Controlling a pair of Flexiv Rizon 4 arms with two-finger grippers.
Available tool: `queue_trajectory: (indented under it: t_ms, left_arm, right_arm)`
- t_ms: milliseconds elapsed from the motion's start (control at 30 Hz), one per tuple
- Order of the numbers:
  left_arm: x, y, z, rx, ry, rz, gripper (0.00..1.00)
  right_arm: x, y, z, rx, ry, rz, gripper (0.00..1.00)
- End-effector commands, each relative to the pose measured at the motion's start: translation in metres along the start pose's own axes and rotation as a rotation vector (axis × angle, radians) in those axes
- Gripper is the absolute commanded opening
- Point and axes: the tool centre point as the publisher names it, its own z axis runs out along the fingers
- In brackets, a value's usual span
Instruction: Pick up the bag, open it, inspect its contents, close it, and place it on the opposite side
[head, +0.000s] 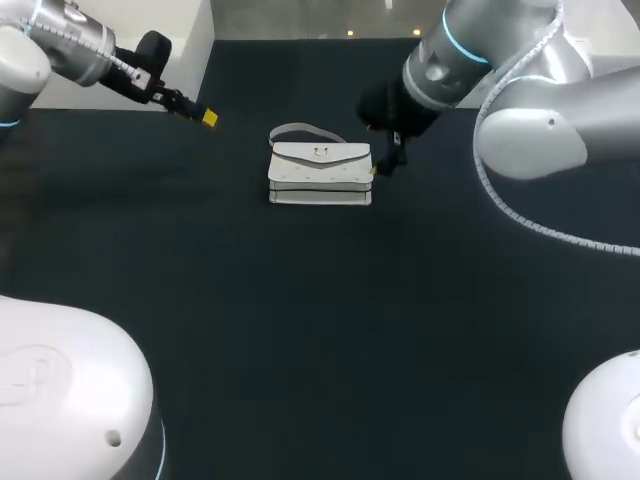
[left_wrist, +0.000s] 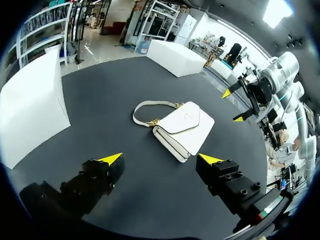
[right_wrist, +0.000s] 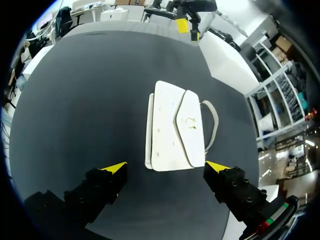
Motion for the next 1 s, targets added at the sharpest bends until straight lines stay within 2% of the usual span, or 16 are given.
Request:
queue_trajectory:
  t_ms: [33,167,200,233,667,767,800,867,933,1000]
  left_arm:
    - [0.012,-0.004,-0.006,-0.055,-0.066,0.061,1.0]
    - [0.013,-0.01,-0.011,-0.074,-0.076,0.066,1.0]
    - [0.013,-0.01,-0.011,-0.074,-0.076,0.066,1.0]
    - [0.013,-0.01,-0.011,-0.074,-0.076,0.066,1.0]
    - [0.013,-0.01,-0.011,-0.074,-0.076,0.066,1.0]
    - [0.009,-0.016,-0.013,-0.034,-0.082,0.194,1.0]
    - [0.009,-0.019,-0.012,-0.047,-0.093,0.261,1.0]
    - [0.009,-0.024,-0.012,-0.051,-0.1,0.357,1.0]
    - [0.011,-0.028,-0.015,-0.067,-0.111,0.48,1.0]
    - [0.011,-0.034,-0.017,-0.071,-0.094,0.614,1.0]
  right_arm:
    - [0.008,0.005,0.003,0.025,-0.087,0.005,1.0]
    - [0.013,0.008,0.006,0.046,-0.117,0.01,1.0]
    - [0.014,0.008,0.008,0.042,-0.101,0.021,1.0]
    - [0.014,0.008,0.01,0.002,-0.052,0.051,1.0]
    - [0.014,0.008,0.01,0.002,-0.052,0.051,1.0]
    - [0.012,0.017,0.01,-0.006,-0.097,0.013,1.0]
    - [0.012,0.02,0.012,0.025,-0.116,0.009,1.0]
    - [0.015,0.025,0.016,0.012,-0.157,-0.002,1.0]
    - [0.018,0.028,0.02,0.058,-0.195,-0.011,1.0]
    - [0.021,0.029,0.022,0.066,-0.231,-0.014,1.0]
